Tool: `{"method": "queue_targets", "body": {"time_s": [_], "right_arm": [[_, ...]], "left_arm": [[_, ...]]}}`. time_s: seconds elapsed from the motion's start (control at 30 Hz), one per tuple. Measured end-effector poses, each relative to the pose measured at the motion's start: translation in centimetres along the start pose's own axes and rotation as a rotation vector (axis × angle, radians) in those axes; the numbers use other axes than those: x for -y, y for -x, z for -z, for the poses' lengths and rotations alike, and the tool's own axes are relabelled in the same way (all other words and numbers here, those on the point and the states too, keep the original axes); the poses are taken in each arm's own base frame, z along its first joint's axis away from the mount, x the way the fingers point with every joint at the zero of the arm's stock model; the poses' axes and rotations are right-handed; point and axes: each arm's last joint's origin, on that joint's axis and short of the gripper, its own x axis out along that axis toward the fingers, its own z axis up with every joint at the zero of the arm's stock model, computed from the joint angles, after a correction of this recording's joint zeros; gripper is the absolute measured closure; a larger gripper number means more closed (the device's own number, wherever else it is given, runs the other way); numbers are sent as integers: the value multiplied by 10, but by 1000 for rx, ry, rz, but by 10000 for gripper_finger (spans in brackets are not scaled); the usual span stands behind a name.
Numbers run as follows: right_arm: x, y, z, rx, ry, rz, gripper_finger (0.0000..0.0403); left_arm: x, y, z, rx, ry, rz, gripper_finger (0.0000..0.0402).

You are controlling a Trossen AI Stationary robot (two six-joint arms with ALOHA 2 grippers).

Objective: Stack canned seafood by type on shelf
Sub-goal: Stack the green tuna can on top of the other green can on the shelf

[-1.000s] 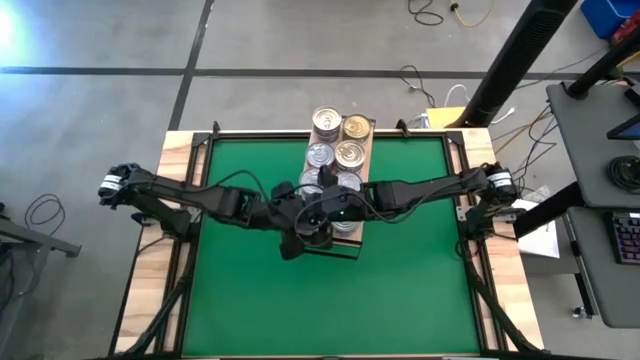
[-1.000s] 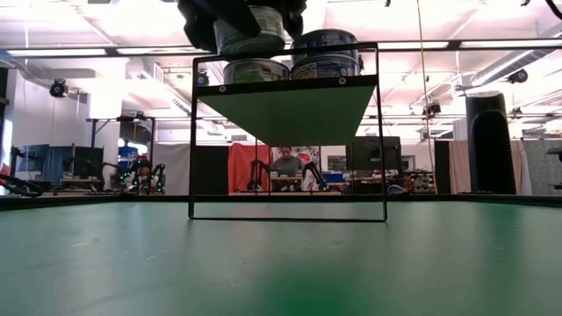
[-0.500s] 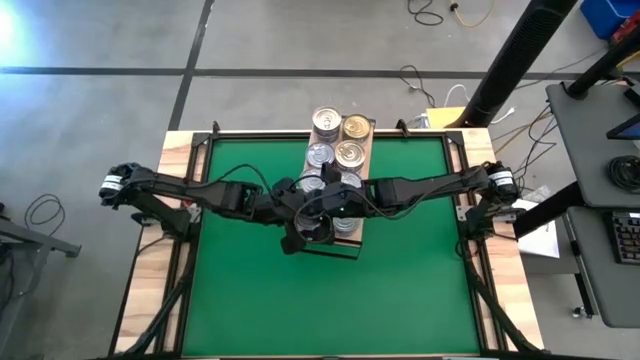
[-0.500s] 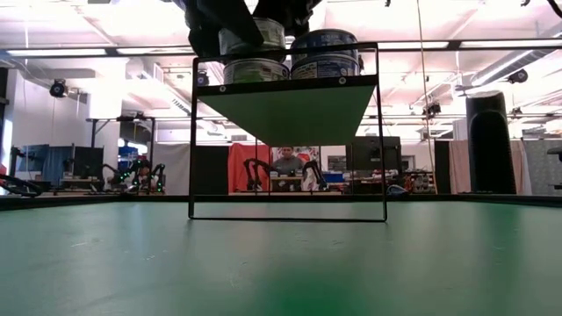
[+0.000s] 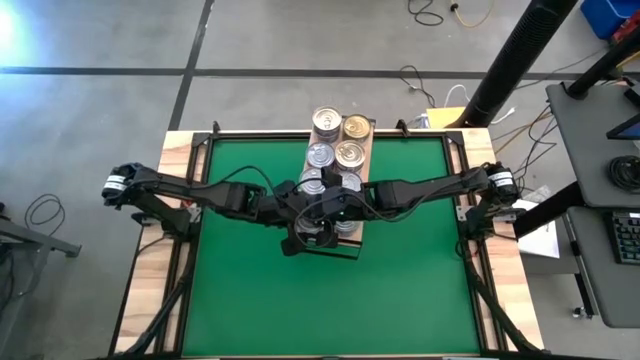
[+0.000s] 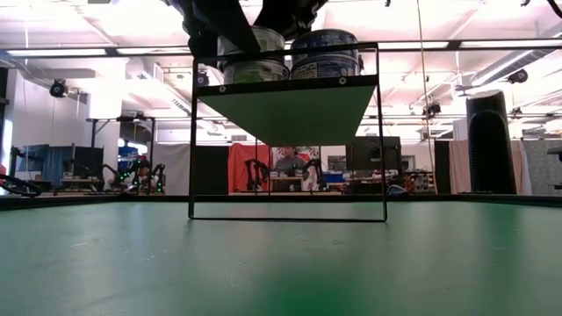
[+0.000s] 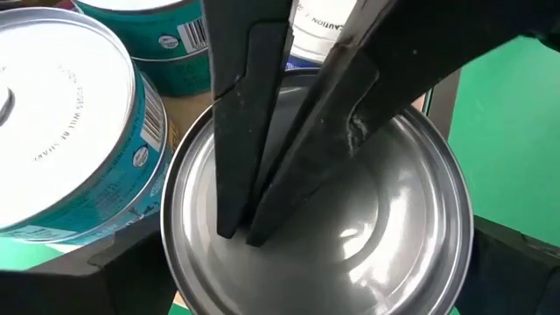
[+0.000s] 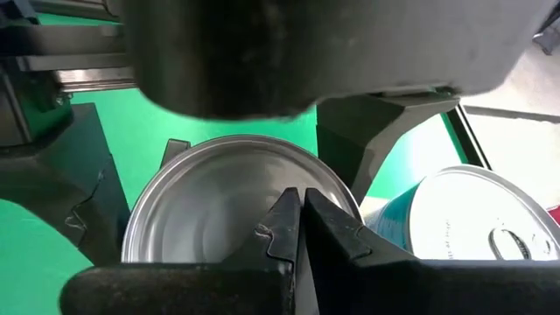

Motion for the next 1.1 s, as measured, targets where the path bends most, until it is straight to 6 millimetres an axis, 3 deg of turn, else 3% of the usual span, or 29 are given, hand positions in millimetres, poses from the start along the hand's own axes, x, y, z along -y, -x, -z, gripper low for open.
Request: {"method": "queue_targets", "body": {"time_s": [0.23, 0.6, 1.1], "right_arm": [[0, 0, 0, -5, -3, 0, 390], [-1, 0, 1, -13, -10, -8, 390], [0, 0, 3, -29, 1, -2, 390]], "left_arm": [[0, 1, -1, -5, -8, -1, 26], [2, 3, -3, -36, -18, 93, 19], [1, 4, -5, -52, -37, 72, 7]]}}
